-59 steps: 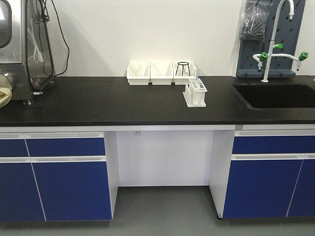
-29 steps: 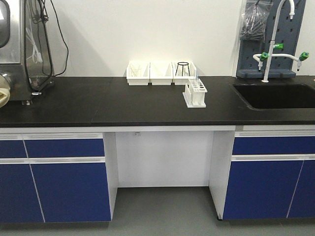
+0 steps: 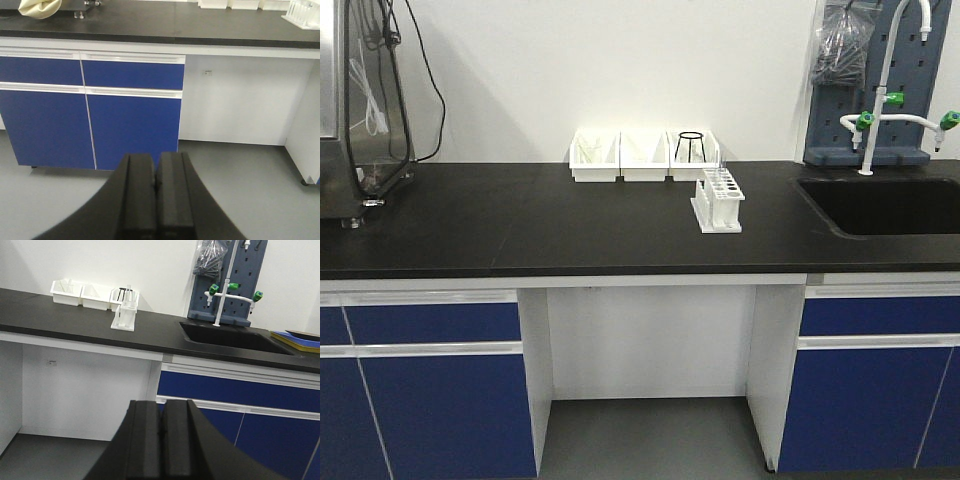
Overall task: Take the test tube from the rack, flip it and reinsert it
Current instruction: 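Drive the base toward the white test-tube rack on the bench, then lower the open right gripper around a clear test tube in the rack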
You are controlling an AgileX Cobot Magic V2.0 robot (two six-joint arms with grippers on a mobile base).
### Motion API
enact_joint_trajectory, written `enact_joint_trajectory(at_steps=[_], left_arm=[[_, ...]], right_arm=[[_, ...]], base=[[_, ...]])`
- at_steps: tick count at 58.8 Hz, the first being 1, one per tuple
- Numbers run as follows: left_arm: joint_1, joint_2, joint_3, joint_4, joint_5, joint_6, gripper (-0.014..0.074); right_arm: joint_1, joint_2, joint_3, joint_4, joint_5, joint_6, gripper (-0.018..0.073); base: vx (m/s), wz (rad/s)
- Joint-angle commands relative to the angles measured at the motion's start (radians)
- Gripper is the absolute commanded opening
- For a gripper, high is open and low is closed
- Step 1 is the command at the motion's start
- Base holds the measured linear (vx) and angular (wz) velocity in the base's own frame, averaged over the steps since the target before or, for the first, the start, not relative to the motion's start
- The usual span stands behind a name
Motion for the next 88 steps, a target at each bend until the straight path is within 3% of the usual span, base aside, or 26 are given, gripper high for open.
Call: enact_joint_trajectory(at_steps=[1,88], left_arm=[[-0.007,-0.012,0.000,-0.004,-0.087,0.000,-0.0006],[-0.007,-0.012,0.000,-0.004,-0.087,0.000,-0.0006]], right_arm=[[-0.005,-0.008,0.001,-0.003,-0.089,-0.011,-0.0009],[-0.005,-0.008,0.001,-0.003,-0.089,-0.011,-0.0009]], base=[[0.25,-0.01],[0.39,-0.01]])
